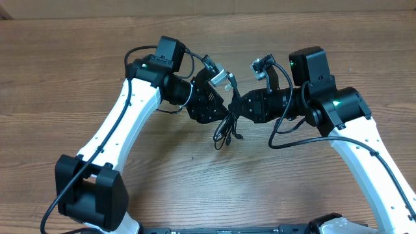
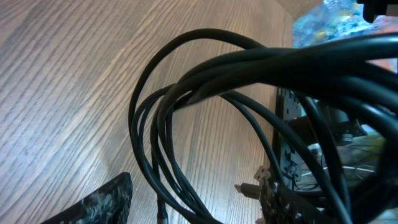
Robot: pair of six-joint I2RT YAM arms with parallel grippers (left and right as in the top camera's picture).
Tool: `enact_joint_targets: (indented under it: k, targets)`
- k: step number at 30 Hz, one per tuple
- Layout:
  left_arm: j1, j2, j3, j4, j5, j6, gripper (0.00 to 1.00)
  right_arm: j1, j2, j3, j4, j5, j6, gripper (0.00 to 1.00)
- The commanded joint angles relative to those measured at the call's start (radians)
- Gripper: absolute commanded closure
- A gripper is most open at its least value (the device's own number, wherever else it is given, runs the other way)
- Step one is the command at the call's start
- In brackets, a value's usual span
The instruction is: Untangle cables
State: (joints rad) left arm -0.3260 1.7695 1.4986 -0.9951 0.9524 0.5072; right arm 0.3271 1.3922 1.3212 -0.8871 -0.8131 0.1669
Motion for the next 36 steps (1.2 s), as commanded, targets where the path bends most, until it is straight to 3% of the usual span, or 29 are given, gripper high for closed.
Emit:
enact_joint_targets:
  k: [1, 6, 9, 13, 15, 20, 26, 31, 35, 36]
  targets:
    - [0.020, 0.016, 0.017, 0.006, 0.092, 0.050, 0.33, -0.009, -0.006, 0.029, 0.017, -0.034, 0.031, 0.89]
    - [0.079, 0.017, 0.018, 0.027, 0.309, 0.055, 0.25, -0.029, -0.006, 0.028, 0.118, -0.048, 0.268, 0.81]
    - [0.072, 0.017, 0.018, 0.031, 0.330, 0.055, 0.30, -0.030, -0.006, 0.028, 0.158, -0.056, 0.402, 0.82]
    - [0.061, 0.018, 0.018, 0.031, 0.308, 0.053, 0.31, -0.043, -0.006, 0.028, 0.167, -0.045, 0.477, 0.82]
    - [0.065, 0.018, 0.018, 0.031, 0.217, 0.000, 0.31, -0.079, -0.006, 0.028, 0.101, 0.051, 0.510, 0.79]
    - [0.008, 0.019, 0.018, 0.034, -0.075, -0.165, 0.30, -0.282, -0.006, 0.028, -0.135, 0.397, 0.502, 0.55]
    - [-0.189, 0.076, 0.018, 0.159, -0.401, -0.393, 0.25, -0.497, -0.006, 0.028, -0.166, 0.482, 0.456, 0.38]
    - [-0.321, 0.143, 0.018, 0.254, -0.586, -0.396, 0.25, -0.589, -0.006, 0.028, -0.178, 0.483, 0.402, 0.33]
    - [-0.411, 0.214, 0.018, 0.350, -0.586, -0.232, 0.23, -0.598, -0.006, 0.027, -0.178, 0.491, 0.376, 0.33]
    - [-0.423, 0.225, 0.018, 0.362, -0.586, -0.230, 0.17, -0.598, -0.006, 0.027, -0.178, 0.491, 0.373, 0.33]
